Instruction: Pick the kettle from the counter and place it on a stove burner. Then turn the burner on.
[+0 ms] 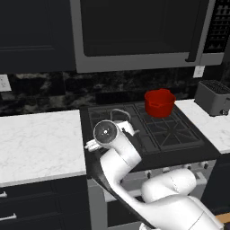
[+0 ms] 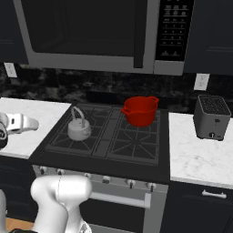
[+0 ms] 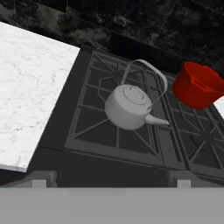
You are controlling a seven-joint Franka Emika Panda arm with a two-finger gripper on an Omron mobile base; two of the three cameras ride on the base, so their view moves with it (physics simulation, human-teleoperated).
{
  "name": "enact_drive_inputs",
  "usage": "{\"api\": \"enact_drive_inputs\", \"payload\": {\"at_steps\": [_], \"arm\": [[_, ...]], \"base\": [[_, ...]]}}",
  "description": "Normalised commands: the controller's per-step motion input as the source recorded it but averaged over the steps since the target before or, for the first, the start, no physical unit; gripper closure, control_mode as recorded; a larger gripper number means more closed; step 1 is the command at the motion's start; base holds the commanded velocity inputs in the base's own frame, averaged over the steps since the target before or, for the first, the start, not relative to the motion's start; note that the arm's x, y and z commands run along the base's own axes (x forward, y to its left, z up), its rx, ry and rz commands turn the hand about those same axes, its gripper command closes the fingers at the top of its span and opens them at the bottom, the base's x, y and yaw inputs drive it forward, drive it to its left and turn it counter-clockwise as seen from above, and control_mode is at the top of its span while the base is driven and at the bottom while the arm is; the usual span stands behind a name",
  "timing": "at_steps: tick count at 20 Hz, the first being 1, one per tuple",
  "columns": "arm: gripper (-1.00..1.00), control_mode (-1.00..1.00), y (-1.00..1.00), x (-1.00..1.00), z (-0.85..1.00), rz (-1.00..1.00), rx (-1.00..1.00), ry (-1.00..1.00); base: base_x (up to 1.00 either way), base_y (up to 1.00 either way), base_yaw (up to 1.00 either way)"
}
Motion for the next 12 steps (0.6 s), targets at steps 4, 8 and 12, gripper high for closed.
{"api": "enact_drive_inputs", "payload": {"at_steps": [4, 8, 12], "arm": [[-1.00, -1.00, 0.31, -0.97, -0.22, 0.01, 0.10, -0.15], [-1.00, -1.00, 0.37, -0.61, -0.23, 0.02, 0.02, -0.02], [-1.00, -1.00, 0.27, -0.12, -0.49, 0.00, 0.02, 0.00]], "base": [[0.00, 0.00, 0.00], [0.00, 0.00, 0.00], [0.00, 0.00, 0.00]]}}
